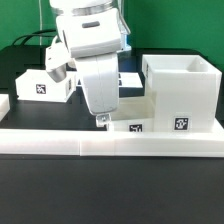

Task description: Assemble drawer

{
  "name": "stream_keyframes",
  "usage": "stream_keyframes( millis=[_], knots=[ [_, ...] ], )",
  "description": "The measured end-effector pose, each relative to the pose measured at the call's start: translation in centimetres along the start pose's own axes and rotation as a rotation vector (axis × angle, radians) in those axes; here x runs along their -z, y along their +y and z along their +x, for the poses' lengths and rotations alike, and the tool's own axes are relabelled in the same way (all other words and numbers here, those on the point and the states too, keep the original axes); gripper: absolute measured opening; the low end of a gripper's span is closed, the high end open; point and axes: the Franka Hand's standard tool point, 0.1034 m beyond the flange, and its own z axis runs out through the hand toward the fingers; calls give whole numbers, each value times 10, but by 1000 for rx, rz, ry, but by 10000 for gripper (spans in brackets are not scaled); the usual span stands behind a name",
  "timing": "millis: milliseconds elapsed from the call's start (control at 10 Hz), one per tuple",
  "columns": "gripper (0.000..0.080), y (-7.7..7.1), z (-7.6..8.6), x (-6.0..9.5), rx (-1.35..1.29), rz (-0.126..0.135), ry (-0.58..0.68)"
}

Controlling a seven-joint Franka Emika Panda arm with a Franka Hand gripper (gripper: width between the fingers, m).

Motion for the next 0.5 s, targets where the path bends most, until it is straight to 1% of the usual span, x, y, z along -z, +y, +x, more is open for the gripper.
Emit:
stream_keyframes(
  millis=[100,500],
  knots=[
    [649,1,-1,1,-16,-4,-2],
    [649,-1,-3,-1,-15,2,-3]
  ],
)
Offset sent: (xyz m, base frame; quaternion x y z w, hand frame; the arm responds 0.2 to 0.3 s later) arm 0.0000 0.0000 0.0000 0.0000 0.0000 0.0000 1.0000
